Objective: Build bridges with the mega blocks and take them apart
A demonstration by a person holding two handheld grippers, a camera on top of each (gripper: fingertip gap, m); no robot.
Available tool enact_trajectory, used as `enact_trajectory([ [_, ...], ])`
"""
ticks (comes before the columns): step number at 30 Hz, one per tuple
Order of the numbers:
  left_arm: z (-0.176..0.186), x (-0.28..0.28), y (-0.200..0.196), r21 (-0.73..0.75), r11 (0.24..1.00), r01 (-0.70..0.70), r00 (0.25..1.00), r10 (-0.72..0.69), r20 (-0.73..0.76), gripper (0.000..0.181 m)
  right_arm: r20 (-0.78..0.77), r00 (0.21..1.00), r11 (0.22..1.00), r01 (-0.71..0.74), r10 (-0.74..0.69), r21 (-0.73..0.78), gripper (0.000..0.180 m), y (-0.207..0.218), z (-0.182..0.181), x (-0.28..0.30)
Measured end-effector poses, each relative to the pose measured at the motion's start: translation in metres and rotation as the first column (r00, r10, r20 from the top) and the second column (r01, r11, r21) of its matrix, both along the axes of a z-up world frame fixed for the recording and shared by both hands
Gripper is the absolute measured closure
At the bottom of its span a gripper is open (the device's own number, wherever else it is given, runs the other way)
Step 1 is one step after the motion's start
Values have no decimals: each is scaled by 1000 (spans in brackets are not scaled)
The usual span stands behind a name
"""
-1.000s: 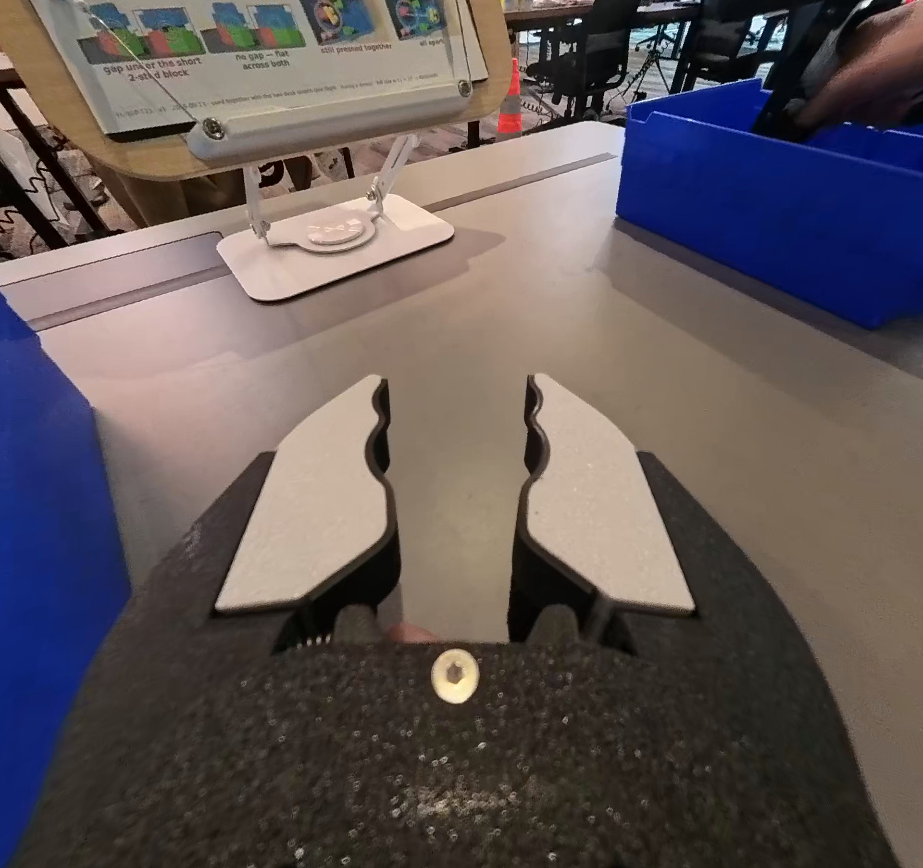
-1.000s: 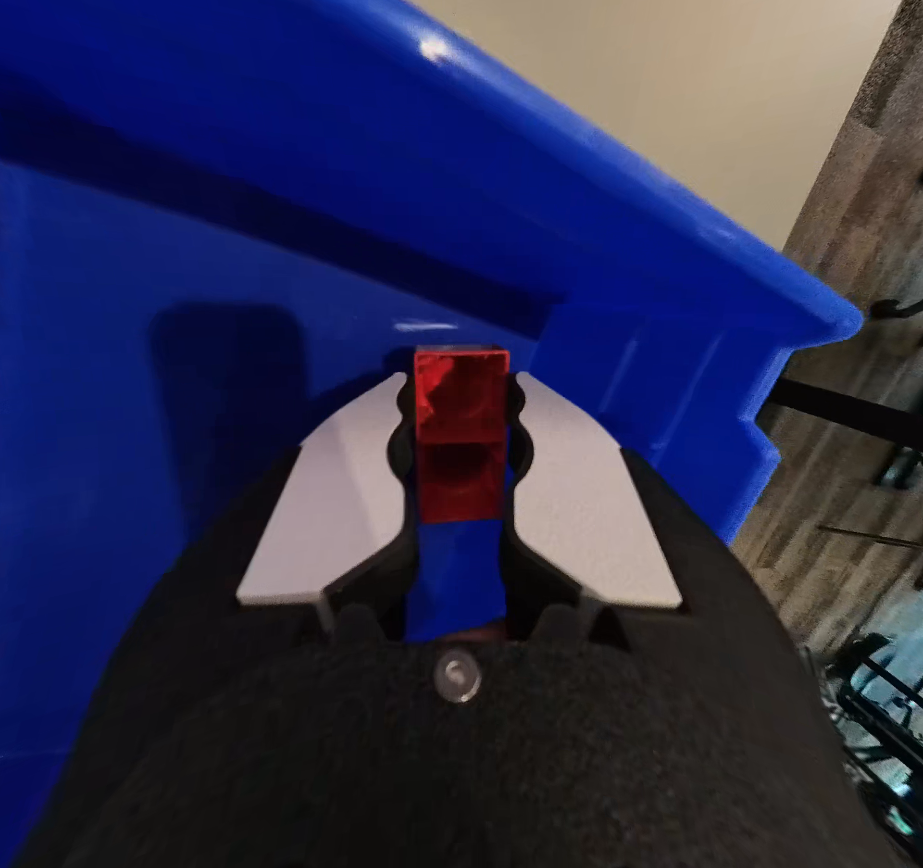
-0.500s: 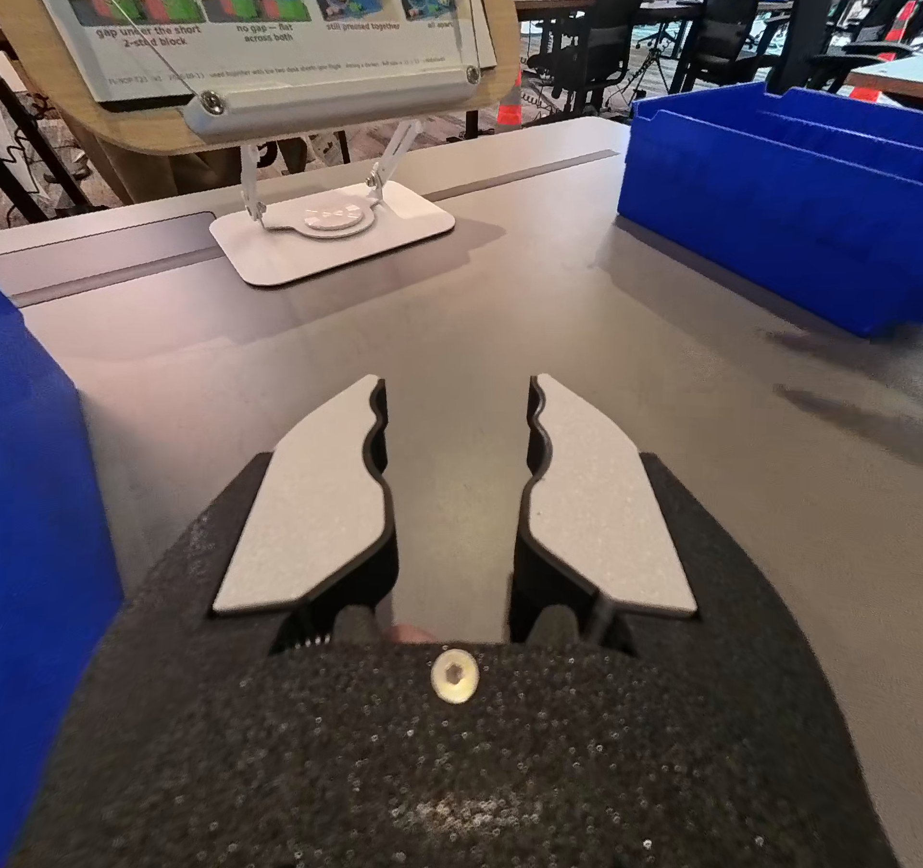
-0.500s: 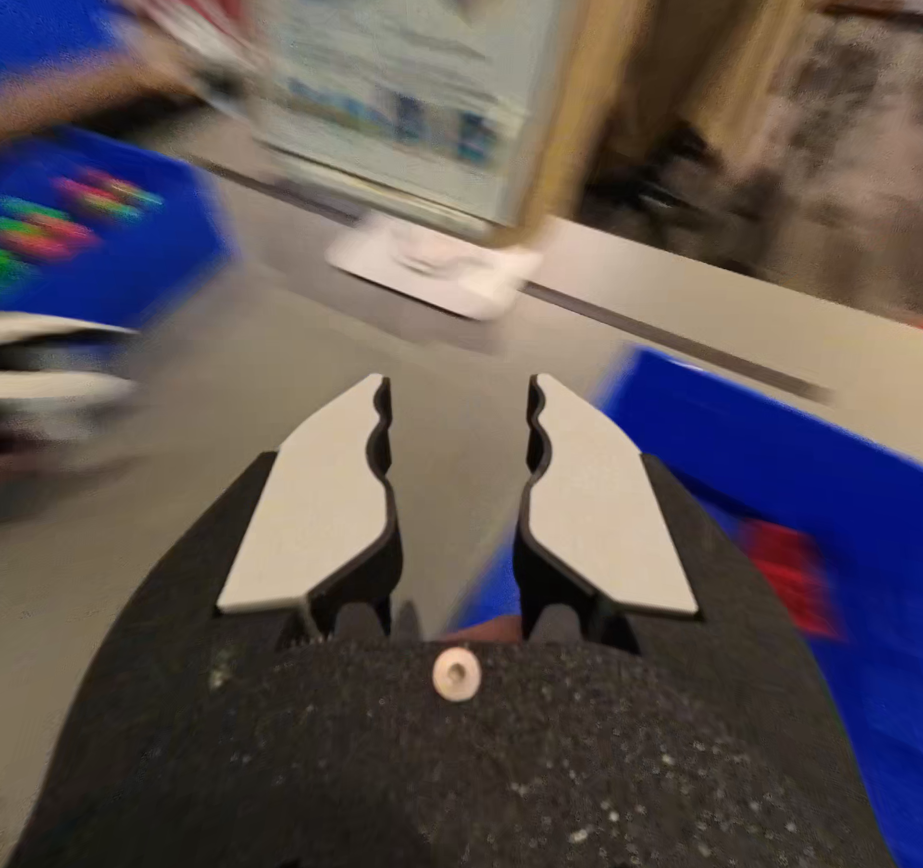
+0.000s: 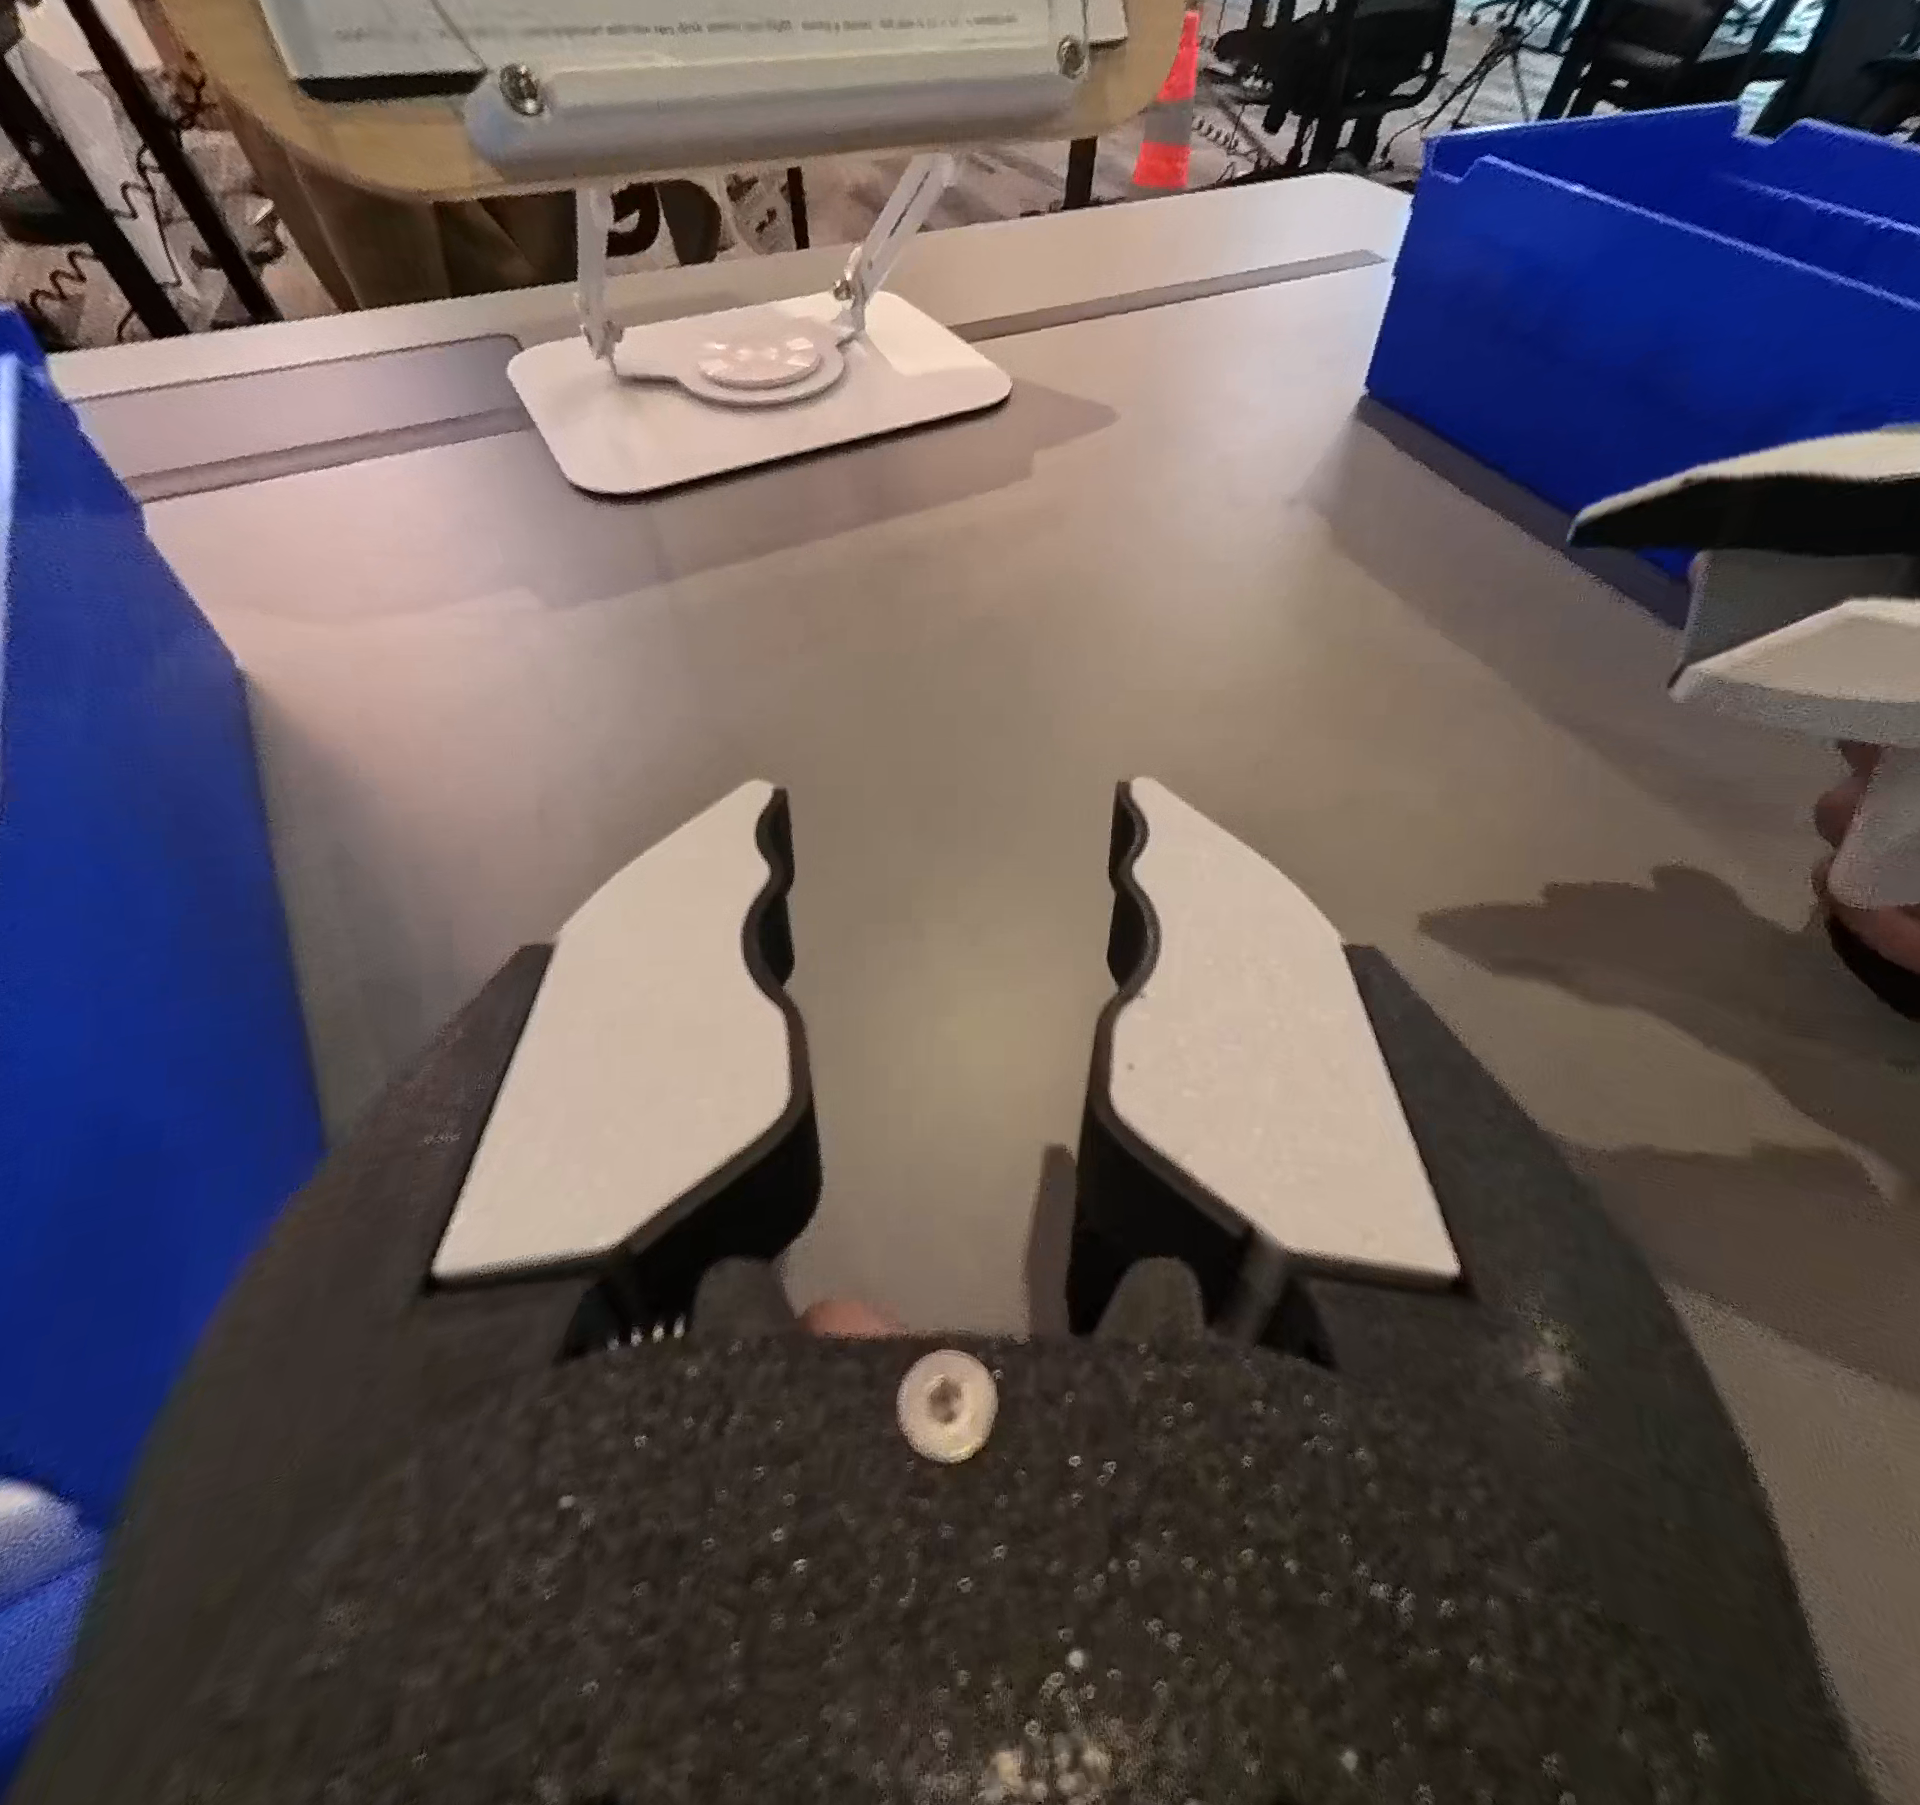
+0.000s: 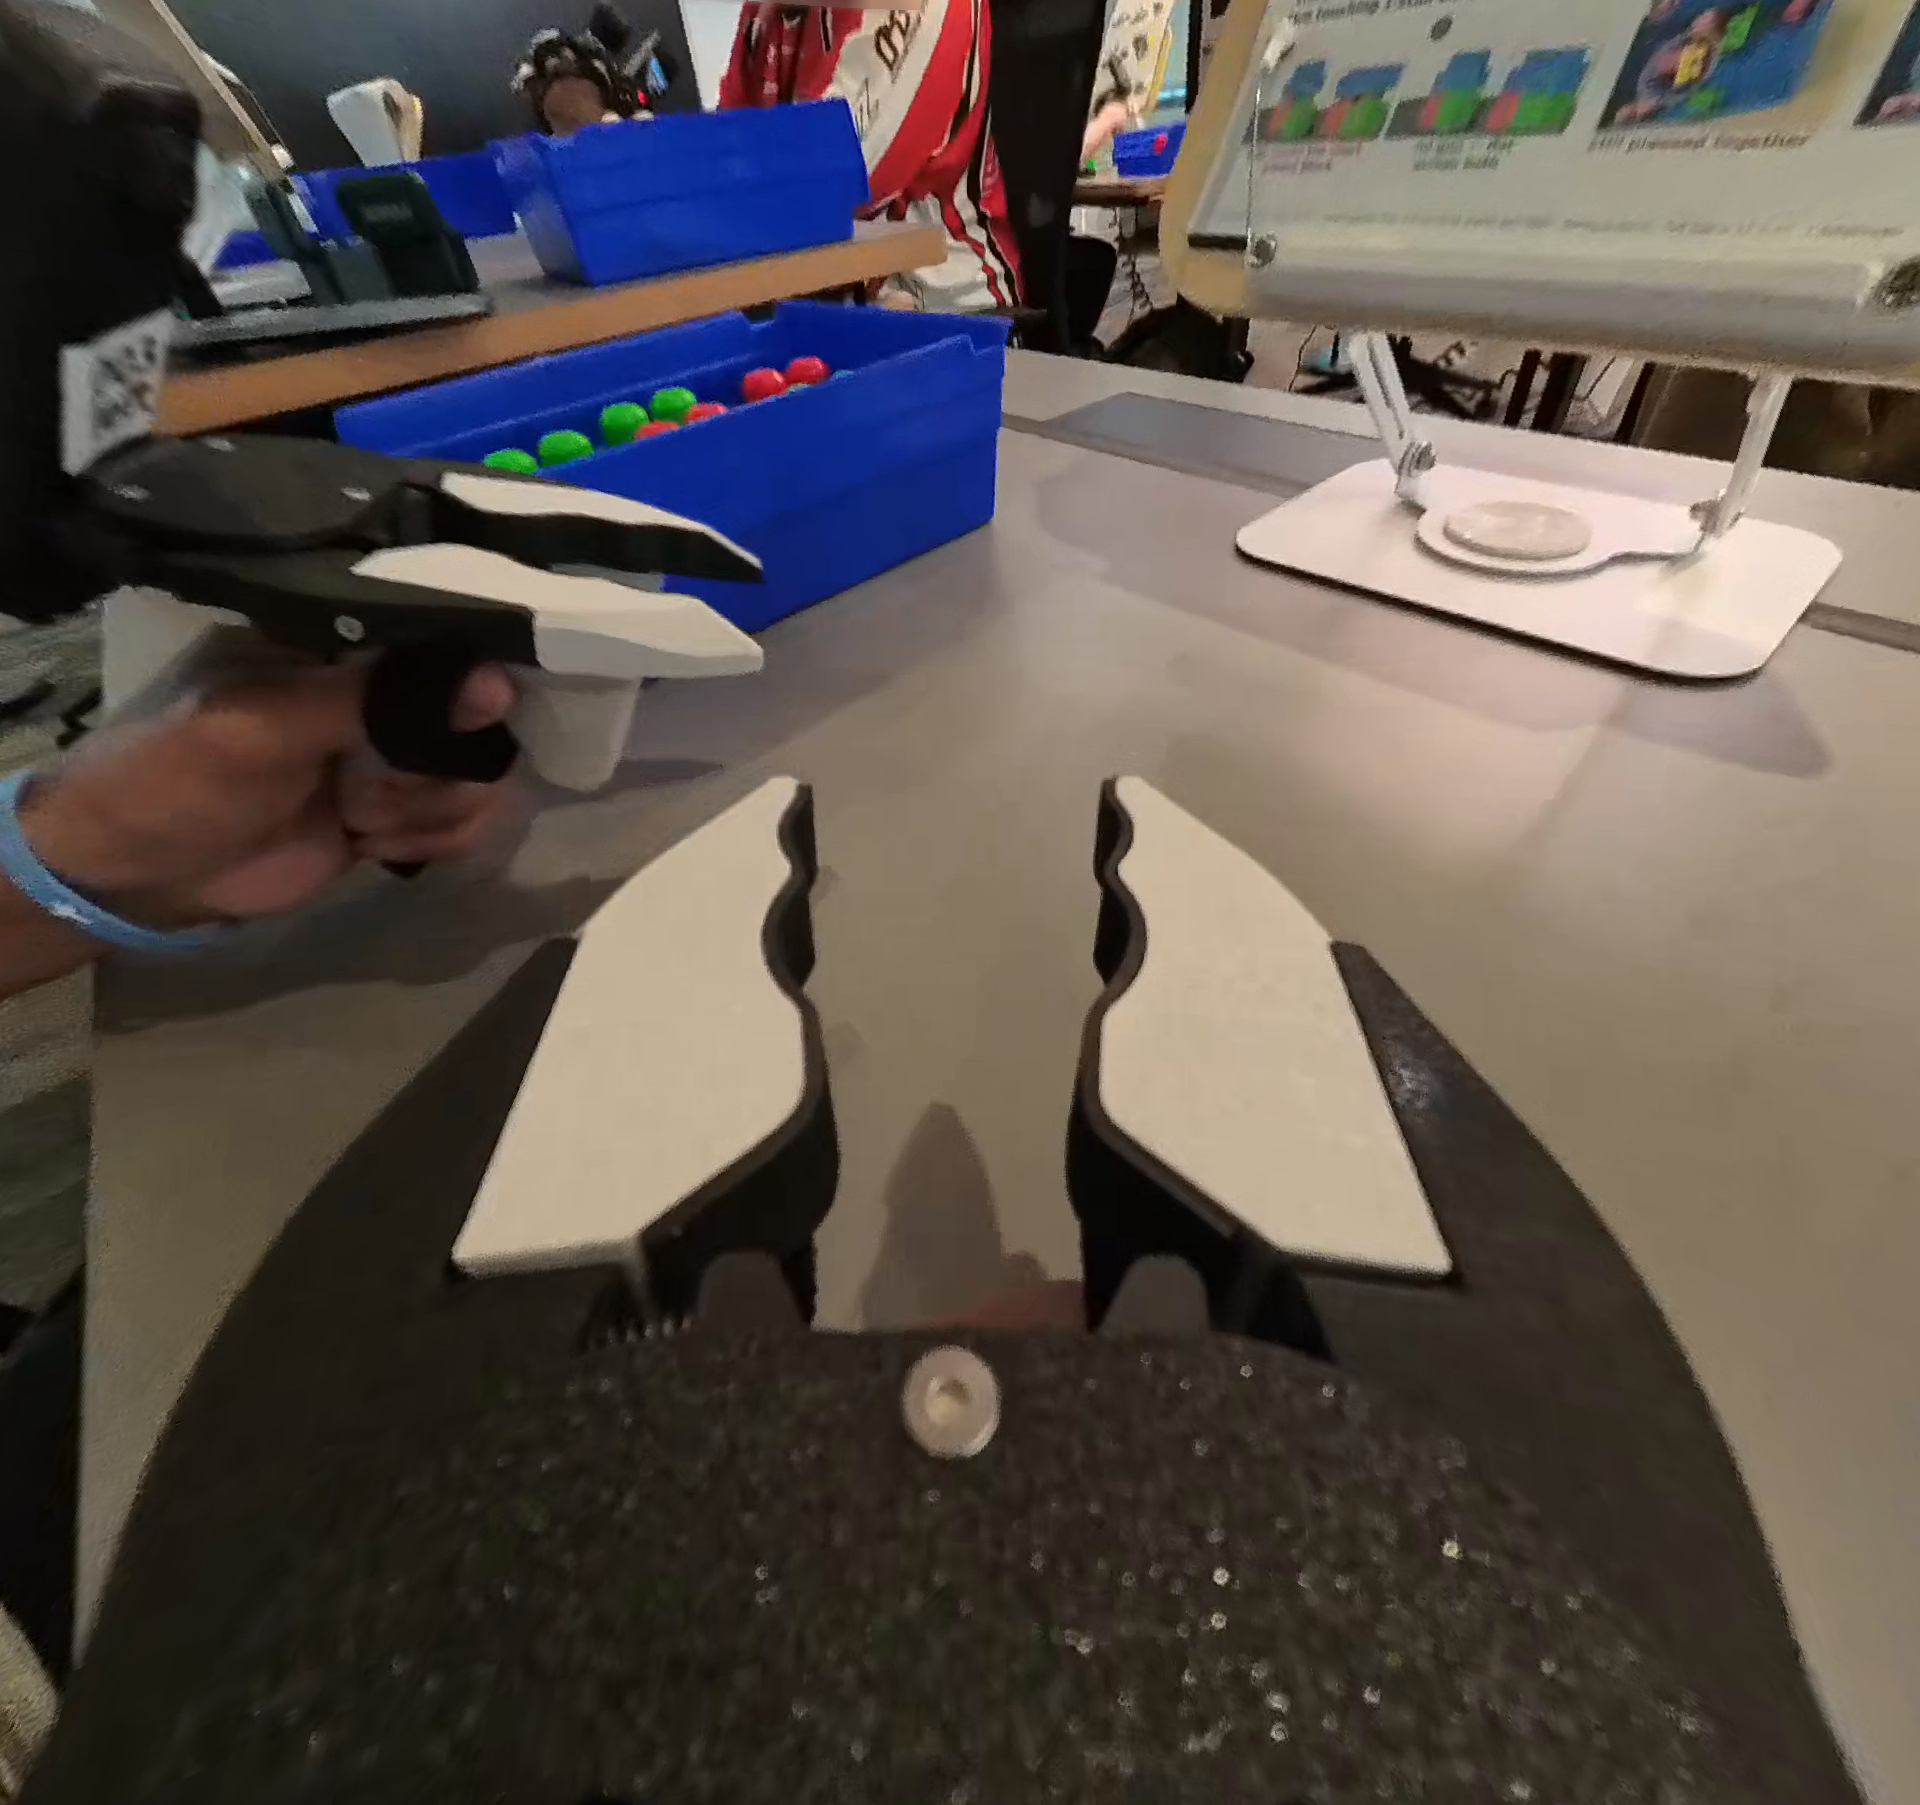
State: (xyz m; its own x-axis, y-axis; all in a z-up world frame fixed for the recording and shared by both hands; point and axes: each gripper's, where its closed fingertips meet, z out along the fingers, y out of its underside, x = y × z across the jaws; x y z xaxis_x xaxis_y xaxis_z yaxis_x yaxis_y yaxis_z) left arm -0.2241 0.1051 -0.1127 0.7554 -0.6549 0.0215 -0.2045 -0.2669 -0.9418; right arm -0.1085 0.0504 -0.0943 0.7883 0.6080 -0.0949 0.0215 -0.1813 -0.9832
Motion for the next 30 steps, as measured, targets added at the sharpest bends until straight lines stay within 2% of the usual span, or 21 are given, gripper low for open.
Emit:
enact_trajectory([
  [2, 5, -19, 3, -9, 996, -89, 993, 89, -73, 124, -14, 1000, 1000, -4, 4, -16, 128, 2, -1, 0],
  [4, 26, -53, 1, 5, 981, -194, 968, 192, -159, 125, -34, 999, 1000, -22, 21, -22, 128, 3, 1, -2],
  [6, 63, -85, -6, 1, 973, -230, 960, 227, -167, 129, -45, 998, 999, -36, 35, -21, 128, 4, 2, -4],
  [8, 93, -124, -5, -32, 959, -282, 929, 264, -259, 130, -66, 996, 997, -71, 68, -44, 127, 2, 2, -9],
  [11, 110, -171, 13, -148, 921, -360, 879, 283, -383, 127, -80, 992, 995, -102, 100, -21, 128, -2, 10, -15],
  [14, 85, -203, 41, -294, 843, -450, 833, 278, -478, 125, -50, 991, 992, -126, 125, -11, 128, -6, 10, -22],
  [18, 27, -214, 61, -562, 672, -481, 860, 237, -452, 123, -19, 989, 989, -150, 149, -9, 128, -10, 7, -28],
  [19, 17, -218, 65, -584, 636, -504, 850, 246, -465, 122, -10, 988, 988, -155, 155, -10, 128, -11, 6, -29],
  [22, -3, -229, 73, -583, 586, -562, 812, 257, -524, 116, 9, 988, 988, -153, 153, -15, 128, -11, 2, -28],
  [27, -15, -250, 71, -553, 531, -643, 737, 231, -635, 107, -32, 988, 988, -150, 149, -41, 129, -10, 1, -22],
  [30, -17, -262, 73, -520, 532, -668, 712, 253, -655, 108, -41, 990, 990, -135, 133, -51, 130, -8, 0, -16],
])
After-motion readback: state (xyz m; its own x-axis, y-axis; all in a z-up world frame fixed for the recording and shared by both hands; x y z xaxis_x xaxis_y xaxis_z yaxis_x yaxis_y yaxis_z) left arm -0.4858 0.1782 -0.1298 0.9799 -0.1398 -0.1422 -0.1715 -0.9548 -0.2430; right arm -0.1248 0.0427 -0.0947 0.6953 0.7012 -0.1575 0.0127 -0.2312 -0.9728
